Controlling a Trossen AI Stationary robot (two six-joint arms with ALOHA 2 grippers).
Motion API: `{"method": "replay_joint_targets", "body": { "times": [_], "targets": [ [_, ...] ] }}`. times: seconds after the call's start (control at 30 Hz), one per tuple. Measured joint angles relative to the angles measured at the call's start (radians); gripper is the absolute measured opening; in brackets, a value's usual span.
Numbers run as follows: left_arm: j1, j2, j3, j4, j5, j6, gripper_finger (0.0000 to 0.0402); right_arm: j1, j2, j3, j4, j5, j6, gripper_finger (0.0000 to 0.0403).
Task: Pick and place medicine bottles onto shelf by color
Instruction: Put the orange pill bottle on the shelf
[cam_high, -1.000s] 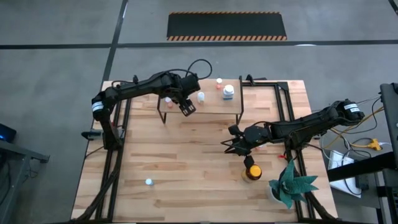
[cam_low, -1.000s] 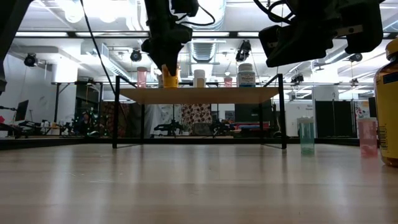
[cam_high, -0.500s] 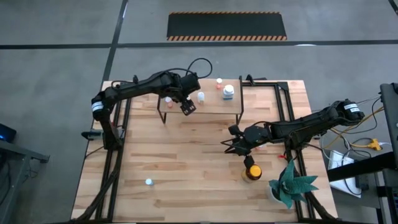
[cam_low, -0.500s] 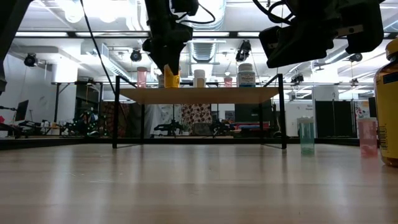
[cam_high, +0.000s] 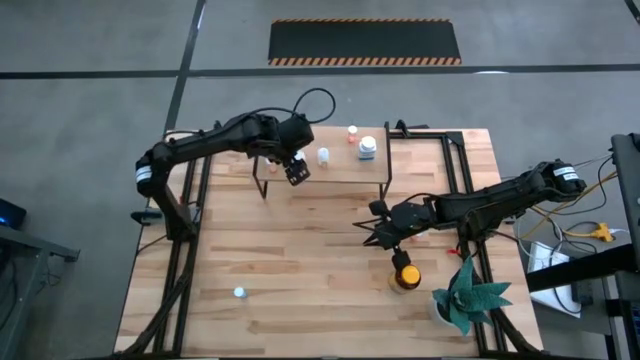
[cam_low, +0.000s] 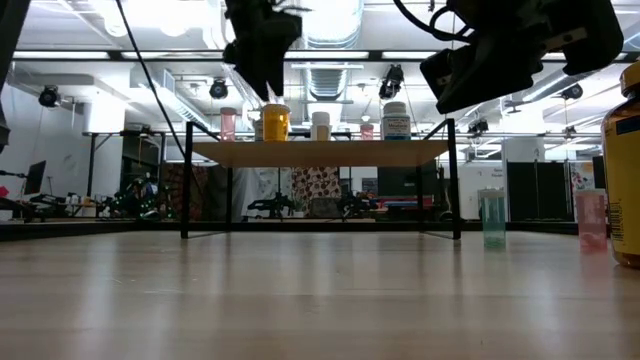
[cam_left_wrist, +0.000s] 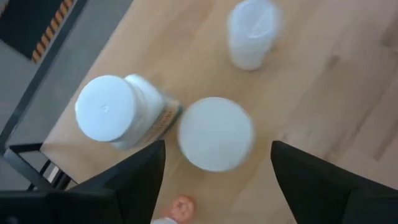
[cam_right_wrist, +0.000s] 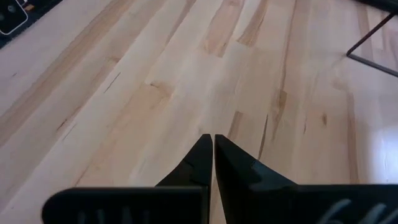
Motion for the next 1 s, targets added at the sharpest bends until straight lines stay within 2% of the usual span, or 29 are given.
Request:
{"method": "replay_joint_targets", "body": {
  "times": [0.23, 0.4, 0.53, 0.7, 0.83, 1.0],
  "targets": [
    [-0.076, -0.040, -0.010, 0.007, 0.002, 0.045, 0.0265, 0.000, 0.000, 0.001, -0.002, 0.008, -0.001, 0.0009],
    [-0.149, -0.036, -0.067, 0.062, 0.007, 0.097, 0.0212, 0.000, 0.000, 0.001, 0.000, 0.017, -0.009, 0.0009],
    [-0.161, -0.033, -0.156, 0.183, 0.002, 0.130, 0.0155, 0.000, 0.000, 0.001, 0.000, 0.017, -0.014, 0.0009],
    [-0.141, -0.033, -0.194, 0.191, -0.094, 0.126, 0.0096, 0.000, 0.000, 0.001, 0.001, 0.017, -0.015, 0.0009],
    [-0.132, -0.033, -0.205, 0.189, -0.168, 0.125, 0.0066, 0.000, 0.000, 0.001, 0.000, 0.017, -0.009, 0.0009],
    [-0.128, -0.033, -0.207, 0.189, -0.182, 0.125, 0.0049, 0.000, 0.000, 0.001, 0.000, 0.017, -0.008, 0.0009]
  ]
}}
